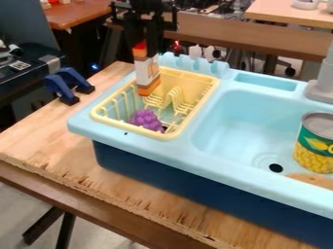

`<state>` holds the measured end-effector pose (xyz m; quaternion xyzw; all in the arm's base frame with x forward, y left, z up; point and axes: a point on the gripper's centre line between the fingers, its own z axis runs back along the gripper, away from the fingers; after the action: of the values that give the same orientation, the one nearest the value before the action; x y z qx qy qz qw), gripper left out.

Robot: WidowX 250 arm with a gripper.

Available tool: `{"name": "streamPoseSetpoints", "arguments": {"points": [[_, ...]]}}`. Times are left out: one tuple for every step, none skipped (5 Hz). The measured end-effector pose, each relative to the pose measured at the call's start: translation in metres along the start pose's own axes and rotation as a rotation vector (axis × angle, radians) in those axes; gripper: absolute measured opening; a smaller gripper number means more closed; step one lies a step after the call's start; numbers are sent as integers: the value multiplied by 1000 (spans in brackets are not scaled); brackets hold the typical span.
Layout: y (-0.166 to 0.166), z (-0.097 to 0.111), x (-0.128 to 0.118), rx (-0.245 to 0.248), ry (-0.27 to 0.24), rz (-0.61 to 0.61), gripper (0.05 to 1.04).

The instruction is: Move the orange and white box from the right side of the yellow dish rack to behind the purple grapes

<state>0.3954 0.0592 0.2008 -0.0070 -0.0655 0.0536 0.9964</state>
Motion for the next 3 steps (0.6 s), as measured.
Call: {"name": "streamPoseSetpoints", "arguments": {"points": [[1,-12,1,7,30,-3,386],[1,-19,5,18,24,-9,386],[4,-33,6,-54,-101,15,386]]}}
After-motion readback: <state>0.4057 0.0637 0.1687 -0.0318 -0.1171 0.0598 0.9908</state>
